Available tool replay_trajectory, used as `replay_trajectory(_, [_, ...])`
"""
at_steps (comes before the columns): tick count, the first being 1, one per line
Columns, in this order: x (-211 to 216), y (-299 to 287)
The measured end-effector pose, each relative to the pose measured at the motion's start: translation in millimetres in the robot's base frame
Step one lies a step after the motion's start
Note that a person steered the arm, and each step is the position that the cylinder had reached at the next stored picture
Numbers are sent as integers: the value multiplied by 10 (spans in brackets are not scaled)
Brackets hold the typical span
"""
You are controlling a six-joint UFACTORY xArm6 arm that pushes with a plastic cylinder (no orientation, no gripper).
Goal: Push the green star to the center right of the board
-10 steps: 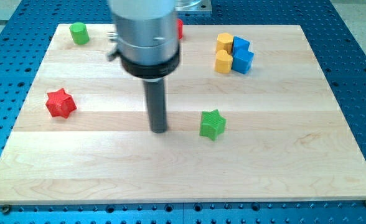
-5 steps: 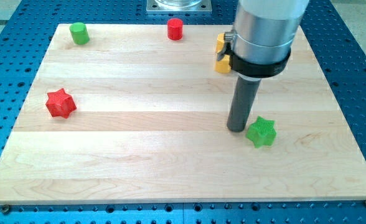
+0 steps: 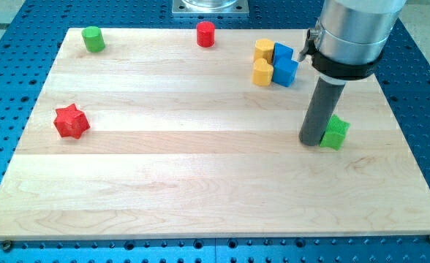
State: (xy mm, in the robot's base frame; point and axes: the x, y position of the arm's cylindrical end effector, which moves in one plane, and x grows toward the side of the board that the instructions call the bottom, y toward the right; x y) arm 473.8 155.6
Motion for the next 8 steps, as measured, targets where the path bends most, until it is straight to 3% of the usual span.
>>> replay_trajectory(2, [28, 177])
replay_trajectory(5, [400, -90])
replay_trajectory(6, [303, 334])
replay_trajectory(7, [-54, 673])
replay_trajectory(8, [-165, 686])
